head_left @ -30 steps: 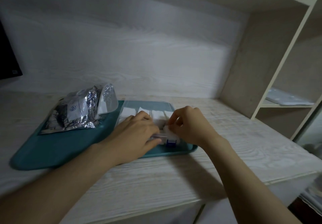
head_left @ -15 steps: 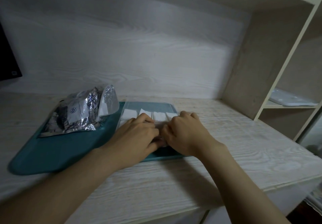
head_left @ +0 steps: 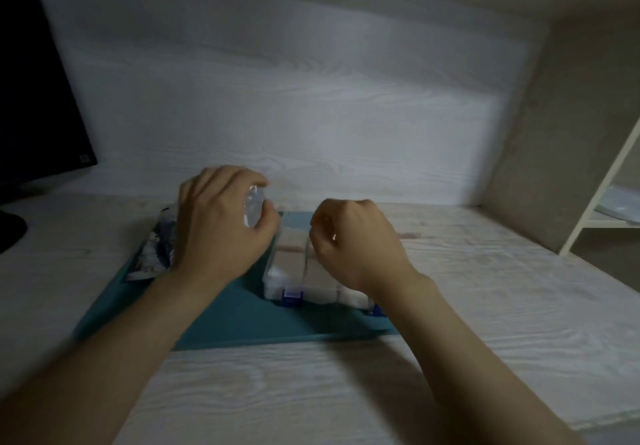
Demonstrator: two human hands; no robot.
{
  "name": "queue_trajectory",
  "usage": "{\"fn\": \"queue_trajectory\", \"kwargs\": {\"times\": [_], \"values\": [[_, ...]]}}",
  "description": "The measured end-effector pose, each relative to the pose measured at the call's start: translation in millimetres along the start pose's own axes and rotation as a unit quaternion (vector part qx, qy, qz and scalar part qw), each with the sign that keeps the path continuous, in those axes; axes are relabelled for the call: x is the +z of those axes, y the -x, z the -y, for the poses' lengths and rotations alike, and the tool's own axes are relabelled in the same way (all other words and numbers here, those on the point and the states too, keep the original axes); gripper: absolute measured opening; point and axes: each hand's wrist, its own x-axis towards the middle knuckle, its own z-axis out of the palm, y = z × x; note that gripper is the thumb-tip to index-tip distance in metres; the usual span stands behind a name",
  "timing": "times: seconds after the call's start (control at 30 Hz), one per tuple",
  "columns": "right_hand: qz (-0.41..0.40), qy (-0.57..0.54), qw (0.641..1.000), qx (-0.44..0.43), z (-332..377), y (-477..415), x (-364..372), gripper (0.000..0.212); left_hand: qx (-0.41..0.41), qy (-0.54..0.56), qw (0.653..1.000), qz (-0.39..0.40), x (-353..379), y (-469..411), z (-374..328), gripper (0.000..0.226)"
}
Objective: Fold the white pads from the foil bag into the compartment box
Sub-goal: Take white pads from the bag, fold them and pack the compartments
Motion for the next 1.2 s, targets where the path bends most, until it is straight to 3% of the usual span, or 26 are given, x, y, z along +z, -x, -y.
{"fn": "queue_trajectory", "kwargs": {"times": [0.17, 0.3, 0.43, 0.57, 0.63, 0.7, 0.9, 1.0, 1.2], "values": [[0.055, -0.007, 0.998, -0.040, 21, -43, 35, 0.037, -0.246, -0.043, 0.958, 0.144, 0, -3, 38, 0.095], [0.078, -0.016, 0.996, -0.030, 28, -74, 64, 0.027, -0.339, 0.014, 0.917, 0.208, -2, -4, 50, 0.110], [0.094, -0.041, 0.995, -0.022, 39, -94, 77, 0.012, -0.363, 0.052, 0.911, 0.191, -3, -3, 51, 0.097], [0.129, -0.067, 0.989, 0.010, 52, -100, 85, 0.008, -0.374, 0.100, 0.904, 0.181, -2, -3, 51, 0.058], [0.133, -0.075, 0.988, 0.026, 56, -97, 87, 0.025, -0.381, 0.104, 0.900, 0.185, -2, -4, 49, 0.048], [0.129, -0.075, 0.989, 0.024, 61, -92, 87, 0.028, -0.386, 0.095, 0.898, 0.188, -1, -4, 50, 0.038], [0.178, -0.038, 0.983, 0.006, 77, -79, 65, 0.019, -0.420, 0.084, 0.884, 0.190, -1, -8, 52, 0.033], [0.215, -0.011, 0.977, -0.008, 80, -77, 57, 0.042, -0.441, 0.092, 0.876, 0.171, -1, -9, 52, 0.032], [0.195, -0.083, 0.977, 0.019, 71, -82, 89, 0.018, -0.425, 0.159, 0.879, 0.146, 1, -4, 63, 0.029]]}}
